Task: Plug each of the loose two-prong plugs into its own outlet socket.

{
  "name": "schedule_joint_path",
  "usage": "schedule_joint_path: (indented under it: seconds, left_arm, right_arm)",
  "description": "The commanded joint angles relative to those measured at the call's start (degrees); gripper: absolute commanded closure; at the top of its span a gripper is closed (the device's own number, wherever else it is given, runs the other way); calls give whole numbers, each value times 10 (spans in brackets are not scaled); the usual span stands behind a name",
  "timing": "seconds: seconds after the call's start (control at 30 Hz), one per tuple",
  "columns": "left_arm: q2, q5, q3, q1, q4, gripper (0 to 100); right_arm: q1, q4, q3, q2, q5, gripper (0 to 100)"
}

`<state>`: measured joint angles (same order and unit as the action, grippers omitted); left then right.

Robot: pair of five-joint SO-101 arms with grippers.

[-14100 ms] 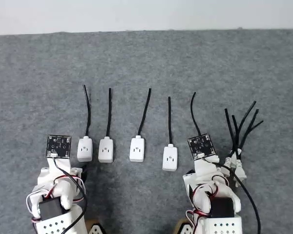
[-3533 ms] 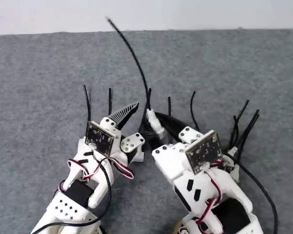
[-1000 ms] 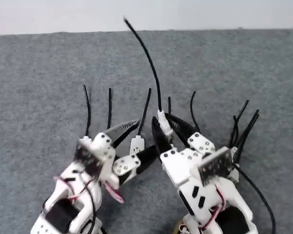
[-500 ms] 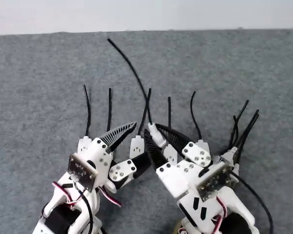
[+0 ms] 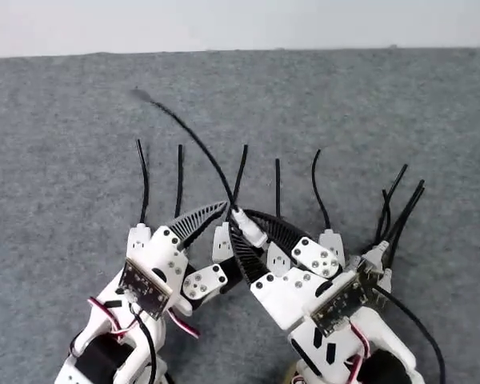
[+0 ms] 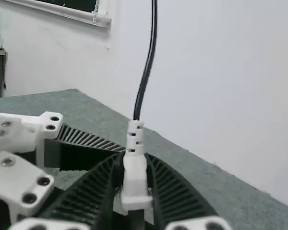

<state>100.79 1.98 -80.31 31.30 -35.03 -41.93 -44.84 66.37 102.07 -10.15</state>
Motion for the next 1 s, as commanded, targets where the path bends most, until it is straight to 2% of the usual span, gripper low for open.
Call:
schedule_joint_path:
  seconds: [0.0, 0.27, 0.47, 0.97]
  left_arm:
    - [-1, 2, 9, -50, 39, 731]
    - [-1, 2, 8, -83, 26, 731]
    - [-1, 2, 9, -105, 25, 731]
    - [-1, 0, 9, -106, 24, 731]
  right_arm:
    - [-7, -10, -19, 4, -8, 990]
    - [-4, -17, -18, 4, -9, 990]
    - [35, -17, -18, 4, -8, 990]
    - [36, -18, -18, 4, -9, 990]
